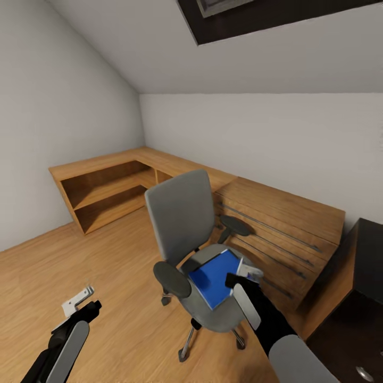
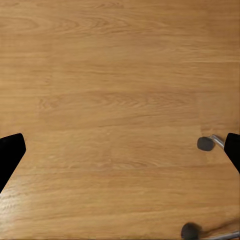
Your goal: In the bedroom, organize the workspace by keeping the computer under the desk, ensuring the monitor is on the desk, placing the keyboard on the desk next to the monitor, placing the mouse on the desk next to the keyboard, moving the folder from the swivel chair onto the desk next to the mouse, stacking the notebook on top of the folder with the pen on top of the notebook, and positioning the swivel chair next to the desk.
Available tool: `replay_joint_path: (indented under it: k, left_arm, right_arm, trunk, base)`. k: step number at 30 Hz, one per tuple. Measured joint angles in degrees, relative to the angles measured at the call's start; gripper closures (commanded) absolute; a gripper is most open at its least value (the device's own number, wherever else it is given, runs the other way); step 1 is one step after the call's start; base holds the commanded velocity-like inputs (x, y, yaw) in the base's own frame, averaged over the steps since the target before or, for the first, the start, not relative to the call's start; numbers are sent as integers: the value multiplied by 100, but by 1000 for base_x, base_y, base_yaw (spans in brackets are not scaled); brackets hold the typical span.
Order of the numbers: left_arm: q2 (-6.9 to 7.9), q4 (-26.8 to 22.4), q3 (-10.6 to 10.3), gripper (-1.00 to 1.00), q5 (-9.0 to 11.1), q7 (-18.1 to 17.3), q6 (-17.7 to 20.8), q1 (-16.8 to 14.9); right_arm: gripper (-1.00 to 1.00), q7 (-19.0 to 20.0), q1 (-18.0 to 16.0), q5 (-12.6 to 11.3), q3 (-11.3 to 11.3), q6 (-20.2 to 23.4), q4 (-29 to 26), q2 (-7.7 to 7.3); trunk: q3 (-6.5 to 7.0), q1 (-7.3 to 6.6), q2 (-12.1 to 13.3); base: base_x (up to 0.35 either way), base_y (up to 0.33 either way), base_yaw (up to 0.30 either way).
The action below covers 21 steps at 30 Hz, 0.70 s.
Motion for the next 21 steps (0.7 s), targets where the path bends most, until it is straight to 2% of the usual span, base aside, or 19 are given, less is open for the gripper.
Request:
replay_joint_path:
  k: [1, 5, 8, 21]
  left_arm:
    - [2, 10, -11, -100, -2, 0, 0, 0]
    - [0, 39, -45, -100, -7, -4, 0, 0]
    - [0, 44, -50, -100, -7, -6, 0, 0]
    - [0, 44, -95, -100, -16, -5, -6, 0]
  right_arm:
    - [100, -49, 74, -7, 2, -1, -158, -26]
    - [100, -579, 731, -20, 9, 19, -1582, -148]
    - [100, -950, 1104, -44, 17, 191, -2473, -160]
    - [100, -999, 1152, -50, 30, 235, -2578, -161]
  trunk:
    - [18, -22, 40]
    - [90, -111, 200]
    - [144, -175, 320]
    - [377, -458, 843]
  base:
    - [-34, 0, 0]
    - [-12, 0, 0]
    - [-135, 0, 0]
    - [-331, 0, 0]
